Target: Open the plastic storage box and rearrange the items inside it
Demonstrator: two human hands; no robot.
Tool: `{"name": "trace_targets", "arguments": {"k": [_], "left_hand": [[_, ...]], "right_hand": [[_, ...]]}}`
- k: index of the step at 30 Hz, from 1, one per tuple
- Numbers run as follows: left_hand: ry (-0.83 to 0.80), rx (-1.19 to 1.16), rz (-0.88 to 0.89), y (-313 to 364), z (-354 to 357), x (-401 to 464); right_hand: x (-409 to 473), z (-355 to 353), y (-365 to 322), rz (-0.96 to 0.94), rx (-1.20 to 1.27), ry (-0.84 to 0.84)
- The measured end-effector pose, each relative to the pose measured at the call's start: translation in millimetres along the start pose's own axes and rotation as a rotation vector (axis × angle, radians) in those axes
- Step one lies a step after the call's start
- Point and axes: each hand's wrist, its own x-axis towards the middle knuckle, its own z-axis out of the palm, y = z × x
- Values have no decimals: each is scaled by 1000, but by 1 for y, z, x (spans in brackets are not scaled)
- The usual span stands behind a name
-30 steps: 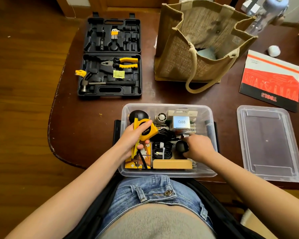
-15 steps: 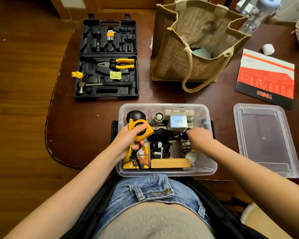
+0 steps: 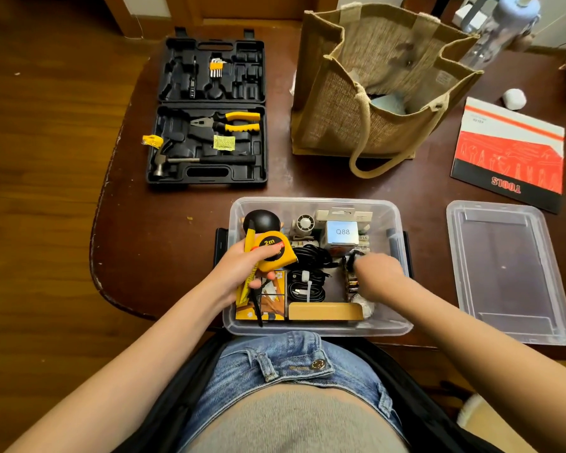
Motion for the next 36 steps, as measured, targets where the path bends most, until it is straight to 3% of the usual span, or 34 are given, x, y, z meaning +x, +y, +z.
{"name": "trace_targets", "arguments": {"k": [2, 5, 11, 17, 20, 24, 31, 36], "left_hand": [[-43, 4, -3, 1, 3, -2], [-122, 53, 13, 4, 11, -4], [-170, 197, 33, 12, 16, -2], [-87, 410, 34, 12, 10, 4], [24, 718, 133, 7, 7, 6], [97, 1180, 290, -5, 12, 0], [212, 1320, 450, -11, 17, -1], [171, 1419, 593, 4, 11, 6]], "right_hand": [[-3, -19, -3, -97, 349, 71], [-9, -37, -21, -228, 1048, 18], [-3, -44, -26, -321, 1304, -19], [-11, -34, 17, -197, 1271, -107], [-17, -27, 34, -76, 1157, -39], [-20, -19, 43, 33, 820, 68], [-16, -14, 36, 54, 622, 185], [-15, -13, 33, 67, 481, 306]]}}
